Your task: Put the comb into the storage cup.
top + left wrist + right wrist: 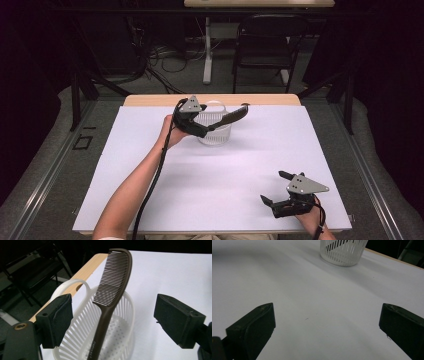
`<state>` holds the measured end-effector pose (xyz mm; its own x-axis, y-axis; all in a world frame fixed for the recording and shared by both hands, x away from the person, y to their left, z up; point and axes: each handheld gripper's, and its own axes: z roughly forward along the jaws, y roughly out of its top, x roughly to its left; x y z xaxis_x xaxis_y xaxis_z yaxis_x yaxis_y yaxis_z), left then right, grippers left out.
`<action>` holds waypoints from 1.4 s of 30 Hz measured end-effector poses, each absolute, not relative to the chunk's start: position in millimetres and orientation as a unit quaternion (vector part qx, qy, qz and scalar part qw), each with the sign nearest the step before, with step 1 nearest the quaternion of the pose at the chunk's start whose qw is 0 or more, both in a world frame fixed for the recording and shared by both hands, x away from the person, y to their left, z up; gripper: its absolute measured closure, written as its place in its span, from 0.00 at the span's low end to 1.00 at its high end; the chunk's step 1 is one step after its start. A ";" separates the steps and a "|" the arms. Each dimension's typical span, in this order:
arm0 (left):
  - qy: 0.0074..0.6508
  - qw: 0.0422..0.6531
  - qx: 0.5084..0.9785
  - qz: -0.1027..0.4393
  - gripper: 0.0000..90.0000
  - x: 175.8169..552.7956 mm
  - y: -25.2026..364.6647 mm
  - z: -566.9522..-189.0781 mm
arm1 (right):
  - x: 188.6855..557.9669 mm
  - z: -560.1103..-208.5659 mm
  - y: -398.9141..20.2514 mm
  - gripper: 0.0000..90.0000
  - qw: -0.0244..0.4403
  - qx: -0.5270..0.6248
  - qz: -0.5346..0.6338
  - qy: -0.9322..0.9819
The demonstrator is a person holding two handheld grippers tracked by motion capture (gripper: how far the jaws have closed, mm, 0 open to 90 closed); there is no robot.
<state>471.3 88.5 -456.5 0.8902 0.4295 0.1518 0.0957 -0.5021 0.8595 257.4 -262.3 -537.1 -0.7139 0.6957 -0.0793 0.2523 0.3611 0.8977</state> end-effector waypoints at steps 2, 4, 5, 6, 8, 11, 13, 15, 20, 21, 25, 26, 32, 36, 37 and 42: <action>0.158 0.472 0.850 0.172 0.15 468.4 91.7 -455.4 | 257.4 -537.1 -262.3 0.00 0.231 0.300 0.480 0.791; 0.162 0.469 0.851 0.175 0.13 465.3 95.0 -454.8 | 257.6 -537.1 -262.3 0.00 0.232 0.300 0.479 0.792; 0.166 0.468 0.851 0.172 0.12 463.7 96.5 -454.8 | 257.7 -537.2 -262.3 0.00 0.232 0.299 0.479 0.792; 0.166 0.466 0.851 0.174 0.11 462.2 98.2 -454.8 | 257.8 -537.2 -262.2 0.00 0.232 0.299 0.478 0.792; 0.169 0.462 0.853 0.176 0.10 459.0 101.1 -454.8 | 257.8 -537.1 -262.2 0.00 0.231 0.300 0.478 0.793; 0.178 0.457 0.854 0.174 0.07 454.4 104.9 -454.5 | 258.0 -537.2 -262.0 0.00 0.230 0.301 0.477 0.793; 0.181 0.456 0.854 0.175 0.06 451.9 108.0 -454.1 | 258.0 -537.2 -261.9 0.00 0.230 0.301 0.477 0.793; 0.186 0.454 0.854 0.175 0.05 449.3 110.8 -453.9 | 258.0 -537.1 -261.8 0.00 0.230 0.300 0.477 0.793; 0.187 0.456 0.854 0.168 0.02 443.2 117.3 -453.5 | 257.9 -537.1 -261.4 0.00 0.229 0.301 0.477 0.793; 0.187 0.456 0.853 0.169 0.01 442.0 118.5 -453.8 | 257.9 -537.2 -261.3 0.00 0.229 0.301 0.477 0.793; 0.193 0.454 0.855 0.163 0.00 437.6 122.3 -454.9 | 258.1 -537.3 -261.3 0.00 0.229 0.301 0.477 0.793; 0.196 0.453 0.855 0.161 0.00 436.4 123.2 -455.2 | 258.3 -537.4 -261.3 0.00 0.230 0.300 0.477 0.793; 0.214 0.438 0.858 0.161 0.00 427.1 128.3 -458.6 | 257.8 -536.9 -261.5 0.00 0.230 0.301 0.476 0.794; 0.231 0.432 0.857 0.160 0.00 419.4 132.7 -461.9 | 257.6 -536.6 -262.0 0.00 0.231 0.301 0.477 0.792; 0.231 0.431 0.857 0.160 0.00 417.5 134.2 -462.1 | 257.6 -536.7 -261.7 0.00 0.231 0.301 0.477 0.792; 0.235 0.425 0.859 0.162 0.00 406.4 137.7 -466.1 | 257.6 -536.9 -261.1 0.00 0.230 0.301 0.476 0.794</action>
<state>406.4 137.7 -466.1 0.8368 0.5418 0.0784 0.2669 -0.5288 0.8057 257.6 -261.1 -536.9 -0.7129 0.6967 -0.0796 0.2578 0.3661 0.8941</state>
